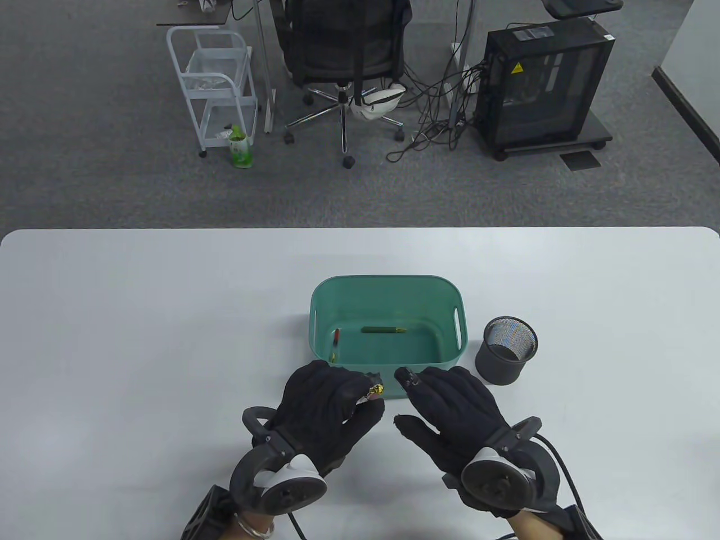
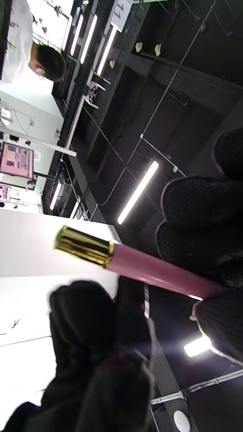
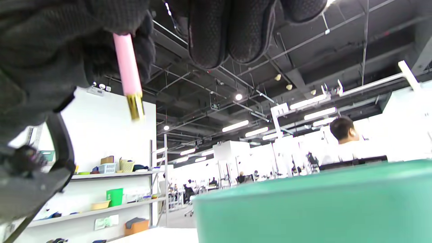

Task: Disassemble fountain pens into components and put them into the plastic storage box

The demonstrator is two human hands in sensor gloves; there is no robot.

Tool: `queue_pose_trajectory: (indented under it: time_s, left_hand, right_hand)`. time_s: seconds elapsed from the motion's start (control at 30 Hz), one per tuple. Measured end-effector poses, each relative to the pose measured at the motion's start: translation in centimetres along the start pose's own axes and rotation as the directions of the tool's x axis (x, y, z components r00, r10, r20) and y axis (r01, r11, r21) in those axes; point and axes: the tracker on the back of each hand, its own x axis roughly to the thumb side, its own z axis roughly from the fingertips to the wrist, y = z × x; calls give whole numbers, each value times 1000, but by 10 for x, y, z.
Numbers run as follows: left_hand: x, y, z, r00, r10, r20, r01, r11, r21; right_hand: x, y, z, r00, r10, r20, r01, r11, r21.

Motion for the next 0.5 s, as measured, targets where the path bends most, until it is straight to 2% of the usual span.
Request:
queue_pose_trajectory:
  time_s: [0.27,0.5]
  left_hand:
    - [17,-7,3,996,-4,88,3,1000,12]
    - [21,-12,4,991,89,95,-92,995,32]
  right_hand:
    - [2,19,1,1000,-26,6,26,997,72]
    - [3,26,2,998,-63,17,61,995,80]
